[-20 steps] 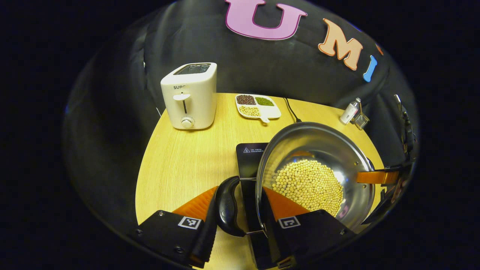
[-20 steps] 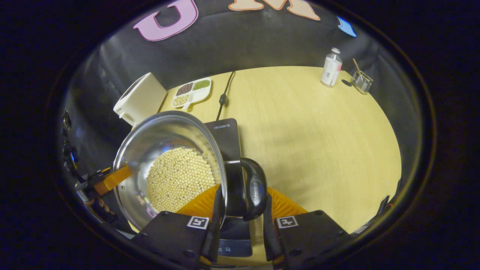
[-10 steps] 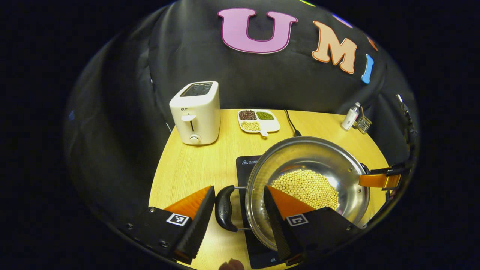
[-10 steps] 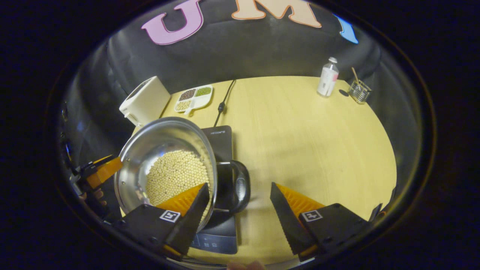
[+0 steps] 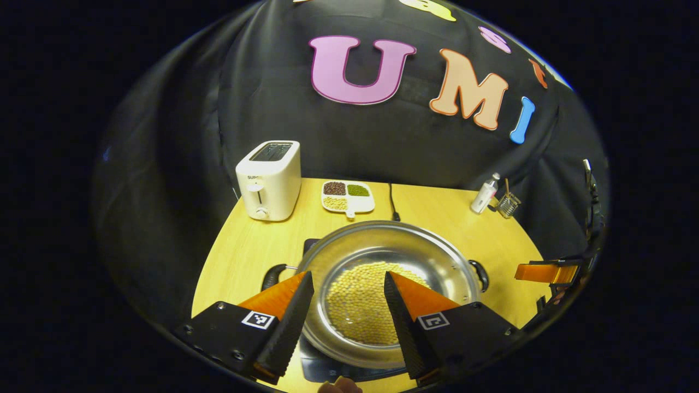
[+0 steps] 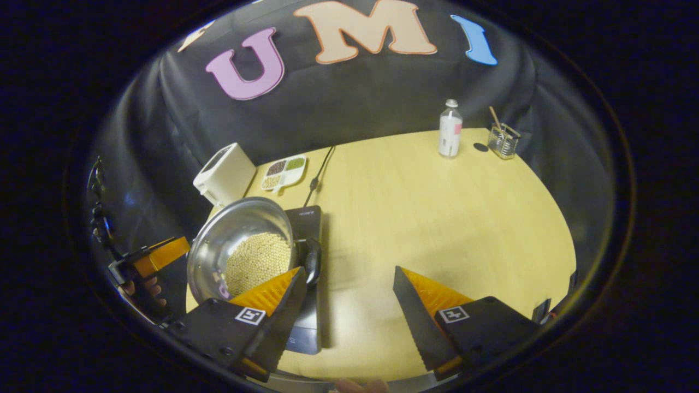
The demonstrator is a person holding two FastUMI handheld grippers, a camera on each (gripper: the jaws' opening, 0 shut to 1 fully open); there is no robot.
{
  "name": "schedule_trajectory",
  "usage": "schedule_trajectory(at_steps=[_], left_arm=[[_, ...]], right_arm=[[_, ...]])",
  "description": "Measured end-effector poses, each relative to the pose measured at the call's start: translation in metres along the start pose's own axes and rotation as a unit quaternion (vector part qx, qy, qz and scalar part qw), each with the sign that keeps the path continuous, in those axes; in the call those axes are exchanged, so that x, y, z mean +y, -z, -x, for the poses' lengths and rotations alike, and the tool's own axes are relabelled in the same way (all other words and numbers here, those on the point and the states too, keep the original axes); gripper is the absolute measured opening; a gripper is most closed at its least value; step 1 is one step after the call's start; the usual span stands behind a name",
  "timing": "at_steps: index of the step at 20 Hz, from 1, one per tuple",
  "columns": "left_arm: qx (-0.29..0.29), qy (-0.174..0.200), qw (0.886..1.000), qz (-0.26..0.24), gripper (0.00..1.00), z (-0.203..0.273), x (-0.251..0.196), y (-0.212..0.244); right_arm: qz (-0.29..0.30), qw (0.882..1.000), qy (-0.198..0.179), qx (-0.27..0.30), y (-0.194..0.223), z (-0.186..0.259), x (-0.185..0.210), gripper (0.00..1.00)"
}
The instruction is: First push the handle of the pot to place it horizontally, then grasp the pot with both hands and set it on the induction cooktop.
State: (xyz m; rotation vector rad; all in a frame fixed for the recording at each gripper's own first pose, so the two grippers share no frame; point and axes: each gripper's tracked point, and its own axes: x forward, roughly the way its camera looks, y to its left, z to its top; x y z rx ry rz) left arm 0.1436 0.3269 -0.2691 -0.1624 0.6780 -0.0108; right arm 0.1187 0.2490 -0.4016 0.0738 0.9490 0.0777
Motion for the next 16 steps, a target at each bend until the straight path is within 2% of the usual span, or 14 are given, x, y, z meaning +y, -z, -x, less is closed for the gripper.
schedule_trajectory(at_steps=[3, 5, 7, 9, 10, 11, 16], left_arm=[[0.004, 0.002, 1.000, 0.019, 0.80, 0.014, -0.049, 0.006], [0.004, 0.001, 0.999, 0.035, 0.80, 0.024, -0.089, 0.015], [0.005, -0.007, 0.999, 0.047, 0.81, 0.036, -0.126, 0.031], [0.012, -0.002, 0.998, 0.060, 0.80, 0.051, -0.169, 0.047], [0.016, -0.004, 0.998, 0.059, 0.85, 0.063, -0.186, 0.054], [0.010, -0.008, 0.998, 0.055, 0.81, 0.073, -0.195, 0.054], [-0.023, -0.010, 1.000, 0.016, 0.81, 0.111, -0.242, 0.042]], right_arm=[[-0.012, 1.000, -0.005, -0.006, 0.007, 0.023, -0.057, 0.95], [-0.018, 1.000, -0.008, -0.007, 0.021, 0.041, -0.101, 0.99], [-0.019, 1.000, -0.008, -0.002, 0.041, 0.057, -0.142, 0.94], [-0.028, 0.999, -0.016, -0.001, 0.053, 0.071, -0.169, 0.94], [-0.034, 0.999, -0.022, 0.001, 0.057, 0.077, -0.178, 0.98], [-0.037, 0.999, -0.032, 0.002, 0.059, 0.085, -0.181, 0.99], [-0.028, 0.996, -0.065, -0.051, 0.025, 0.121, -0.184, 0.94]])
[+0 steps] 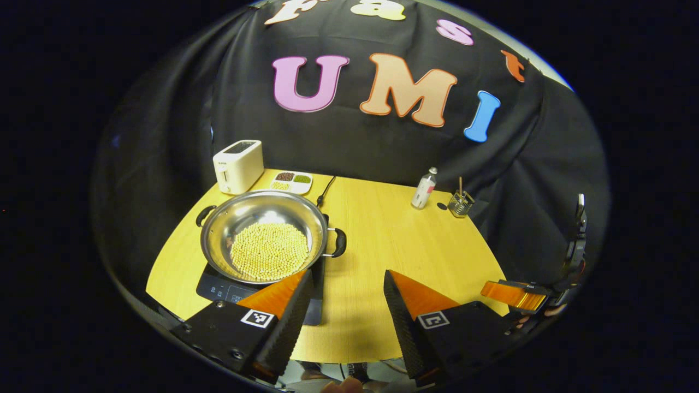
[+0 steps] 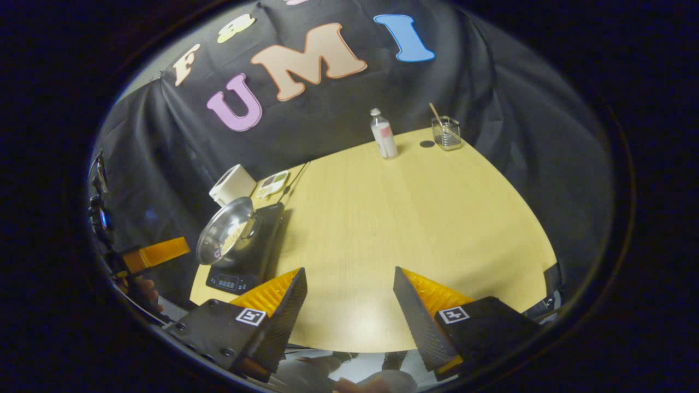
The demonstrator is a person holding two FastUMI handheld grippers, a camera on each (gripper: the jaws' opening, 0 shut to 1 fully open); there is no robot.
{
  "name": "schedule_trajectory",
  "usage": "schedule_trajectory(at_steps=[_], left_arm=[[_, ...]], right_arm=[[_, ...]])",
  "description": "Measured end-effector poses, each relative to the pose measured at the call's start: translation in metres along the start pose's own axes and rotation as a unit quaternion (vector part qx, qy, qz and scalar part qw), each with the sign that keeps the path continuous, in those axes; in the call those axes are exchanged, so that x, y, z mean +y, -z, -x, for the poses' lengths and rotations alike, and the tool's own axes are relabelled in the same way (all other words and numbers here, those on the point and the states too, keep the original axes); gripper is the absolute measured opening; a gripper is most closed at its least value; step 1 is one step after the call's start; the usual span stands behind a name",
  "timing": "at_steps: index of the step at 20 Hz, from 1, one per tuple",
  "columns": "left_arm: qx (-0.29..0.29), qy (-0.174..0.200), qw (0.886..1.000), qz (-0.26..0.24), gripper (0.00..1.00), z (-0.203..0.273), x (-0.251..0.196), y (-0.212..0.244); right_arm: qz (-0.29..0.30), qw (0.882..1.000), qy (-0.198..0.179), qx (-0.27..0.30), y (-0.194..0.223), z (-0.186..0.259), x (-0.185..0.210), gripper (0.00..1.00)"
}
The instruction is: First push the handle of the pot to place it horizontally, then grasp the pot with both hands and set it on the induction cooktop.
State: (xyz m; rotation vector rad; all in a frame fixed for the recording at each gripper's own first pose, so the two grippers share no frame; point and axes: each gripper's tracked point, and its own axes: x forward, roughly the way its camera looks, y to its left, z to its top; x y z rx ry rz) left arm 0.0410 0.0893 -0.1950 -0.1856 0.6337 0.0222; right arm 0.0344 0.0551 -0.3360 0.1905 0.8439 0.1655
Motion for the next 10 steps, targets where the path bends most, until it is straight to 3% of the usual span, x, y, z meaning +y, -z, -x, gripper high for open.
schedule_trajectory(at_steps=[5, 7, 9, 10], left_arm=[[-0.088, 0.017, 0.995, -0.035, 0.80, 0.031, -0.026, -0.063], [-0.120, 0.019, 0.992, -0.027, 0.80, 0.051, -0.027, -0.086], [-0.156, 0.019, 0.988, -0.005, 0.80, 0.072, -0.024, -0.109], [-0.164, 0.015, 0.986, 0.009, 0.79, 0.084, -0.020, -0.115]], right_arm=[[0.017, 0.997, -0.015, -0.077, -0.069, 0.037, 0.027, 0.98], [0.040, 0.993, -0.019, -0.111, -0.098, 0.060, 0.048, 0.93], [0.071, 0.985, -0.025, -0.152, -0.126, 0.085, 0.074, 0.98], [0.082, 0.982, -0.024, -0.170, -0.140, 0.095, 0.085, 0.93]])
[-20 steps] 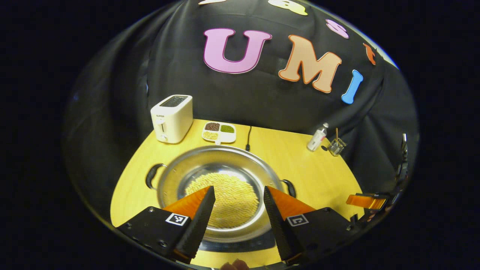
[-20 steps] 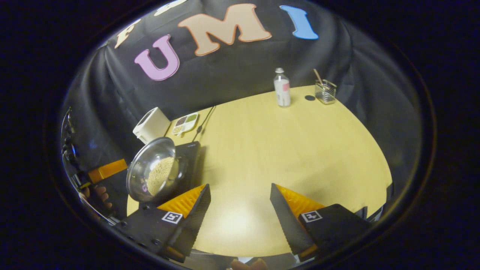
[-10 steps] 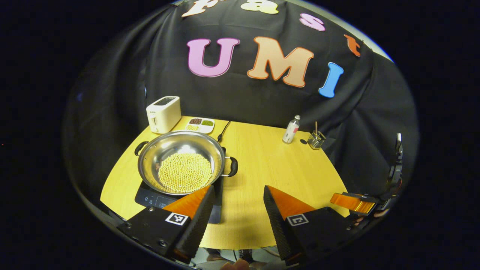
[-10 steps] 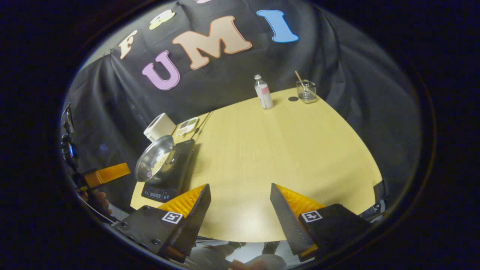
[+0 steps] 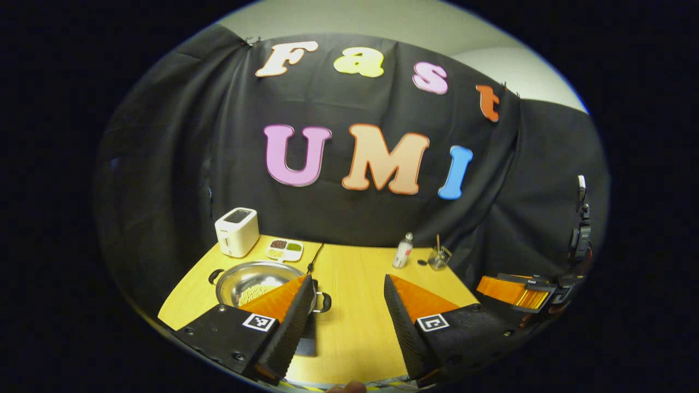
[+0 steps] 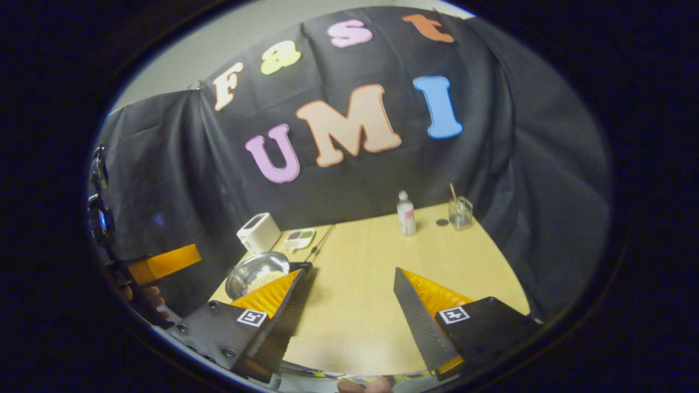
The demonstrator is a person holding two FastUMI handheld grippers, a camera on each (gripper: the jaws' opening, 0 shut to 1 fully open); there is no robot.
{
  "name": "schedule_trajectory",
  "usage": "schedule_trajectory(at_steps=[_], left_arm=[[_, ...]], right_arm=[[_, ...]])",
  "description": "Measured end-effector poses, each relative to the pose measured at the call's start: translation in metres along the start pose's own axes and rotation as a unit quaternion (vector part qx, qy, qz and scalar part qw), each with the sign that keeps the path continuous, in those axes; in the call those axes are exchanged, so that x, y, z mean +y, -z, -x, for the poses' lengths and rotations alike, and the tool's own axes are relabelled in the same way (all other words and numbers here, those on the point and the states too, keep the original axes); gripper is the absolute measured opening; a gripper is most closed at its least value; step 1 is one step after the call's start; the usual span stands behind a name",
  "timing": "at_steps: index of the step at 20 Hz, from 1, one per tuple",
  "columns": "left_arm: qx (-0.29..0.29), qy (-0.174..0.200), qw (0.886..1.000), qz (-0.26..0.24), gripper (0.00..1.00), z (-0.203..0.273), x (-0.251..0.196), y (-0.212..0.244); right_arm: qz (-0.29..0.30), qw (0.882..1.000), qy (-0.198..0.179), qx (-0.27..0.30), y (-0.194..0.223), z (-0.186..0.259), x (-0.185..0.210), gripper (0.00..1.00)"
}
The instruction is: First push the handle of the pot to place it horizontally, then grasp the pot with both hands and set it on the induction cooktop.
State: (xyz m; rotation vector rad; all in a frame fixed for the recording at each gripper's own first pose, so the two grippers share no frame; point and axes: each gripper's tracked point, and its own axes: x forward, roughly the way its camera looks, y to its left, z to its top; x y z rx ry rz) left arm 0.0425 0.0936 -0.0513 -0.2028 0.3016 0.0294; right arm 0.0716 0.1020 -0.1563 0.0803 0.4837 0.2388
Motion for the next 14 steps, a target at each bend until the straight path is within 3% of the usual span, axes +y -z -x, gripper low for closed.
schedule_trajectory(at_steps=[3, 5, 6, 7, 9, 10, 11, 12, 13, 14], left_arm=[[-0.034, 0.003, 0.999, 0.004, 0.79, 0.022, 0.004, -0.028], [-0.048, 0.001, 0.999, -0.017, 0.79, 0.034, 0.012, -0.032], [-0.057, 0.006, 0.998, -0.026, 0.79, 0.039, 0.011, -0.032], [-0.074, 0.012, 0.997, -0.028, 0.79, 0.042, 0.007, -0.033], [-0.080, 0.017, 0.996, -0.025, 0.79, 0.050, 0.004, -0.029], [-0.086, 0.022, 0.996, -0.022, 0.74, 0.057, 0.002, -0.027], [-0.100, 0.031, 0.994, -0.022, 0.79, 0.062, -0.002, -0.032], [-0.115, 0.035, 0.992, -0.027, 0.74, 0.066, -0.002, -0.040], [-0.122, 0.030, 0.992, -0.034, 0.78, 0.072, 0.002, -0.045], [-0.125, 0.024, 0.991, -0.044, 0.78, 0.076, 0.005, -0.049]], right_arm=[[0.011, 0.999, -0.010, -0.050, -0.043, 0.024, 0.035, 0.94], [0.034, 0.996, 0.006, -0.084, -0.062, 0.044, 0.040, 0.93], [0.047, 0.994, 0.013, -0.101, -0.069, 0.056, 0.041, 0.98], [0.061, 0.991, 0.016, -0.122, -0.074, 0.065, 0.046, 0.93], [0.086, 0.988, 0.022, -0.130, -0.062, 0.075, 0.049, 0.97], [0.090, 0.988, 0.022, -0.124, -0.052, 0.079, 0.053, 0.93], [0.091, 0.988, 0.024, -0.122, -0.047, 0.081, 0.056, 0.93], [0.087, 0.987, 0.025, -0.130, -0.049, 0.084, 0.059, 0.94], [0.081, 0.986, 0.020, -0.142, -0.055, 0.087, 0.065, 0.98], [0.078, 0.984, 0.014, -0.159, -0.064, 0.093, 0.071, 0.94]])
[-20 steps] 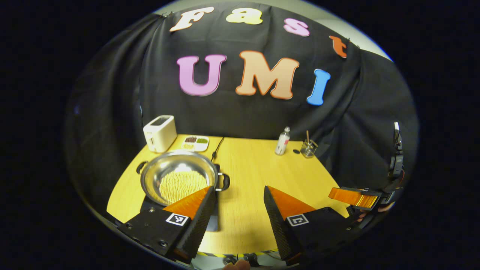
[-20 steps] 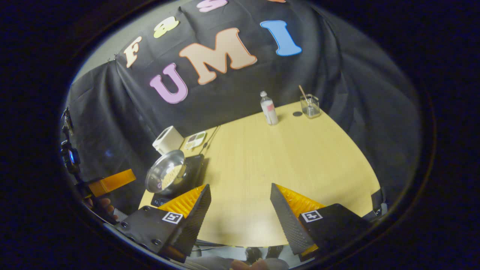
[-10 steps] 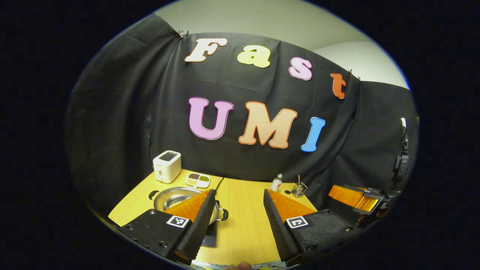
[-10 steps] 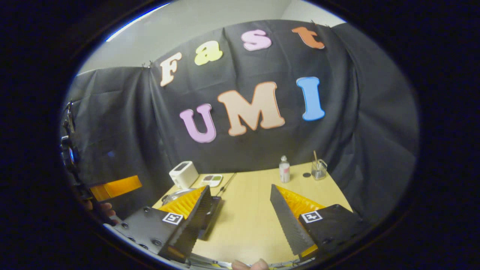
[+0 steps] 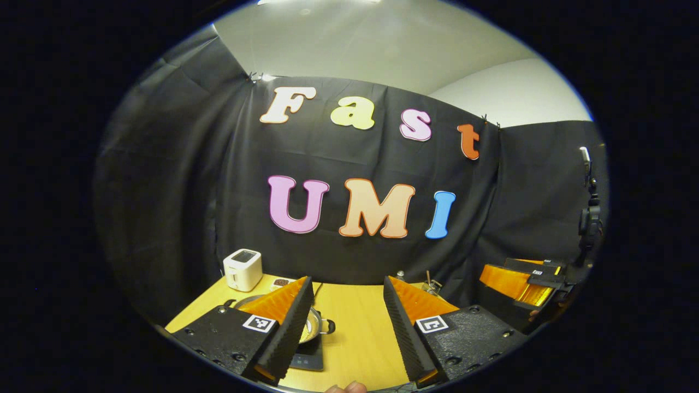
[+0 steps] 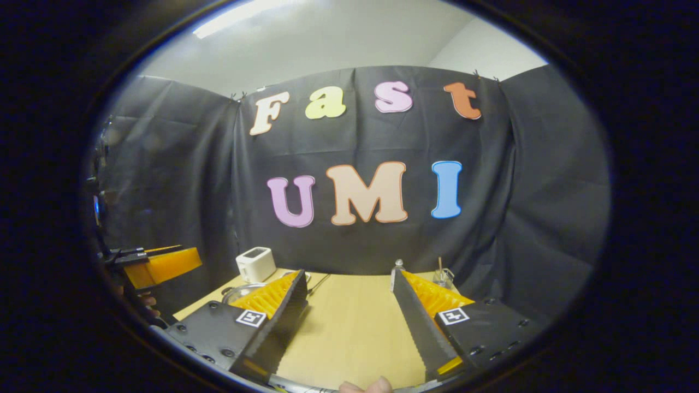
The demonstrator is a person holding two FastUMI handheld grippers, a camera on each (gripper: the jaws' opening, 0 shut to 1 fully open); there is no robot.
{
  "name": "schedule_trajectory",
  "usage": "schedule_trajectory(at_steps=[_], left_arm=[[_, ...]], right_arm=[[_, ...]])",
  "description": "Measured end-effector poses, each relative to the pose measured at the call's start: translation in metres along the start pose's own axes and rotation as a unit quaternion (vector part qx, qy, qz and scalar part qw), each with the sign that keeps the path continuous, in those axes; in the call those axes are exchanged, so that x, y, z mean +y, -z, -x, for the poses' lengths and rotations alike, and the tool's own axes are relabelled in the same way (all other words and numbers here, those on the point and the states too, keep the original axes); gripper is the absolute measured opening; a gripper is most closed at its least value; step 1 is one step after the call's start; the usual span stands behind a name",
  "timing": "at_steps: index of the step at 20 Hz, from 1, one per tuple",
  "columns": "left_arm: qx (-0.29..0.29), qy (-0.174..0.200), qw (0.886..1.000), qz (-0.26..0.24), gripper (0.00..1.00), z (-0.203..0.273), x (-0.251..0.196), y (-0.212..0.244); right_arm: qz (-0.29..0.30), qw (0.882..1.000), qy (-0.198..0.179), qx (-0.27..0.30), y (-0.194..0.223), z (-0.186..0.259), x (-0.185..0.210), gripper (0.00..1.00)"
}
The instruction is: First push the handle of the pot to place it horizontally, then grasp the pot with both hands and set it on the induction cooktop.
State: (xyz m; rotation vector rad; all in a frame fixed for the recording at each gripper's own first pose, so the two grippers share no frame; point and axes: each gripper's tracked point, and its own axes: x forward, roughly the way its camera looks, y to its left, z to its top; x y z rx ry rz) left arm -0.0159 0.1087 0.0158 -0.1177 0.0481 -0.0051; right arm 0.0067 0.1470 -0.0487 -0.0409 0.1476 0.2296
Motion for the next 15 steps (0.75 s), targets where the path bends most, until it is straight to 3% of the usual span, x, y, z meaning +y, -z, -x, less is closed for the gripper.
schedule_trajectory(at_steps=[3, 4, 5, 6, 7, 8, 10, 11, 15], left_arm=[[-0.033, -0.011, 0.999, -0.018, 0.78, 0.001, -0.003, -0.026], [-0.028, -0.010, 0.999, -0.017, 0.73, 0.001, -0.009, -0.023], [-0.019, -0.008, 1.000, -0.014, 0.78, 0.002, -0.015, -0.017], [-0.014, -0.006, 1.000, -0.013, 0.74, -0.001, -0.019, -0.014], [-0.011, -0.006, 1.000, -0.012, 0.78, -0.003, -0.023, -0.013], [-0.011, -0.006, 1.000, -0.013, 0.74, -0.004, -0.025, -0.014], [-0.020, -0.007, 1.000, -0.016, 0.74, -0.003, -0.030, -0.020], [-0.020, -0.009, 1.000, -0.019, 0.79, -0.003, -0.032, -0.021], [-0.009, -0.018, 0.999, -0.025, 0.78, 0.000, -0.032, -0.014]], right_arm=[[0.036, 0.998, 0.000, -0.045, -0.029, 0.004, -0.004, 0.94], [0.046, 0.998, -0.001, -0.045, -0.032, 0.004, -0.005, 0.94], [0.051, 0.998, -0.003, -0.045, -0.031, 0.006, -0.005, 0.94], [0.052, 0.997, -0.006, -0.052, -0.035, 0.007, -0.005, 0.94], [0.052, 0.997, -0.003, -0.056, -0.038, 0.009, -0.011, 0.98], [0.048, 0.997, -0.002, -0.052, -0.036, 0.011, -0.015, 0.94], [0.040, 0.998, -0.005, -0.037, -0.027, 0.010, -0.017, 0.94], [0.039, 0.999, -0.003, -0.034, -0.028, 0.009, -0.022, 0.94], [0.028, 0.999, 0.001, -0.044, -0.035, 0.010, -0.031, 0.98]])
